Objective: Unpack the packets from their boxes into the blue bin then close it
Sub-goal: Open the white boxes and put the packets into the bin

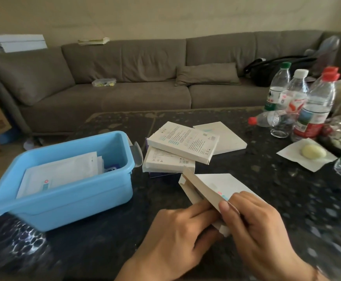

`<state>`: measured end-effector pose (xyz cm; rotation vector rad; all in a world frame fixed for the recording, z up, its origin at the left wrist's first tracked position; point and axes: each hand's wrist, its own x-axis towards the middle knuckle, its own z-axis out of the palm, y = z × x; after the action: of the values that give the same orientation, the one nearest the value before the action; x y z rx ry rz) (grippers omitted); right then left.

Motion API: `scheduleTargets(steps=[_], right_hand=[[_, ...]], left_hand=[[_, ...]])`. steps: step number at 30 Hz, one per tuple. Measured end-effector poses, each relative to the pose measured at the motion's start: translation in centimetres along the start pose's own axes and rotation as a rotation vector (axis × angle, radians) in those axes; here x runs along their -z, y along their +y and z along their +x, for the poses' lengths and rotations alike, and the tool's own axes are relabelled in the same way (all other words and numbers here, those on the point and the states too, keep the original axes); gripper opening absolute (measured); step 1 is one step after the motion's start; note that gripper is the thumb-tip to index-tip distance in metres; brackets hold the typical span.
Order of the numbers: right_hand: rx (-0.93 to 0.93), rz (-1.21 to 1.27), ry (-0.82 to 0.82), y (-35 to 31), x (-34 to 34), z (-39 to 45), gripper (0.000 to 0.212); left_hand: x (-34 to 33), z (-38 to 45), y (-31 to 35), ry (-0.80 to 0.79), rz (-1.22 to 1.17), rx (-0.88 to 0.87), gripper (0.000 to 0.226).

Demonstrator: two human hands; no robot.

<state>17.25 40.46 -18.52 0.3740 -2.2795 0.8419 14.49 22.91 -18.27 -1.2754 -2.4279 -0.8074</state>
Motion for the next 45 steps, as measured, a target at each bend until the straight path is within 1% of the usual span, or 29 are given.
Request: scheduleTargets(steps=[3,5,9,12,16,19,21,22,24,26,28,29,31,32,33,34,35,36,37,38,39,40,41,42,43,44,45], right_hand=[[0.026,-0.055,-0.002,0.0,-0.1,-0.2,0.045],[0.029,-0.078,0.008,0.0,-0.2,-0.4,0.047],[0.056,-0.099,0.017,-0.1,-0.4,-0.8,0.048],[0.099,-0.130,0.018,-0.1,-0.6,-1.0,0.045],[0.102,-0.119,-0.016,-0.1,-0.5,-1.1,0.049],[0.139,-0.106,-0.078,0.1,-0.6,-1.4,0.046],[0.193,-0.159,-0.120,0.3,-0.9,-1.9,0.045],[0.221,-0.191,-0.142,0.4,-1.2,-2.2,0.046],[0.289,-0.279,-0.205,0.7,-1.9,-2.6,0.049],[0.356,-0.367,-0.274,0.8,-2.4,-2.7,0.056],[0.353,-0.376,-0.333,0.5,-2.6,-2.6,0.060],[0.318,-0.336,-0.363,-0.1,-2.5,-2.4,0.058],[0.215,-0.234,-0.386,-2.4,-2.6,-1.5,0.049],[0.151,-0.170,-0.388,-3.8,-3.2,-1.0,0.048],[0.045,-0.032,-0.407,-5.8,-3.8,0.0,0.053],[-0.116,0.170,-0.409,-7.7,-4.7,0.9,0.059],[-0.315,0.415,-0.427,-9.5,-5.7,1.8,0.066],[-0.482,0.675,-0.426,-10.9,-6.9,2.6,0.070],[-0.604,0.919,-0.408,-11.8,-8.0,3.3,0.072],[-0.707,1.117,-0.360,-12.5,-8.8,4.2,0.069],[-0.792,1.271,-0.301,-13.3,-9.0,5.3,0.060],[-0.853,1.359,-0.243,-14.0,-9.1,6.4,0.044],[-0.863,1.374,-0.219,-14.6,-8.9,7.7,0.031],[-0.834,1.340,-0.245,-14.8,-8.9,8.7,0.024],[-0.789,1.285,-0.307,-15.0,-8.6,10.0,0.021],[-0.732,1.215,-0.394,-14.8,-8.4,11.1,0.022],[-0.679,1.145,-0.510,-14.7,-8.1,12.1,0.025]], left_hand=[[0.2,-0.2,-0.5,0.002,0.009,-0.027,0.032],[0.2,-0.4,-0.7,0.027,0.036,-0.043,0.026],[0.5,-1.1,-1.1,0.149,0.123,-0.118,0.018],[1.0,-1.9,-1.4,0.243,0.178,-0.187,0.012],[1.6,-3.5,-1.3,0.411,0.284,-0.243,0.010],[2.4,-4.9,-1.3,0.556,0.360,-0.207,0.011],[3.2,-5.6,-1.5,0.612,0.375,-0.190,0.012],[3.7,-5.8,-1.7,0.628,0.348,-0.188,0.012],[5.2,-6.1,-1.9,0.641,0.217,-0.156,0.009],[7.0,-6.3,-2.1,0.669,0.126,-0.056,0.004],[8.6,-6.3,-2.2,0.738,0.066,0.142,0.005],[9.2,-6.2,-2.2,0.792,-0.008,0.272,0.009],[10.1,-5.7,-2.1,0.957,-0.253,0.527,0.016],[10.3,-5.4,-2.2,1.053,-0.392,0.650,0.016],[10.6,-5.2,-2.3,1.135,-0.525,0.759,0.013],[10.8,-5.0,-2.5,1.196,-0.641,0.848,0.011],[11.0,-4.9,-2.8,1.240,-0.741,0.913,0.009],[11.2,-4.9,-3.0,1.270,-0.821,0.954,0.008],[11.4,-4.9,-3.2,1.291,-0.881,0.971,0.008],[11.7,-5.0,-3.3,1.298,-0.919,0.979,0.008],[12.0,-5.2,-3.3,1.276,-0.932,0.993,0.007],[12.4,-5.4,-3.4,1.227,-0.937,1.007,0.003],[13.0,-5.8,-3.5,1.165,-0.959,1.014,0.006],[13.7,-6.3,-3.8,1.099,-1.013,0.996,0.019],[14.6,-6.9,-4.1,1.043,-1.097,0.971,0.033],[15.5,-7.5,-4.4,0.991,-1.177,0.950,0.045],[16.4,-8.1,-4.6,0.928,-1.246,0.935,0.052]])
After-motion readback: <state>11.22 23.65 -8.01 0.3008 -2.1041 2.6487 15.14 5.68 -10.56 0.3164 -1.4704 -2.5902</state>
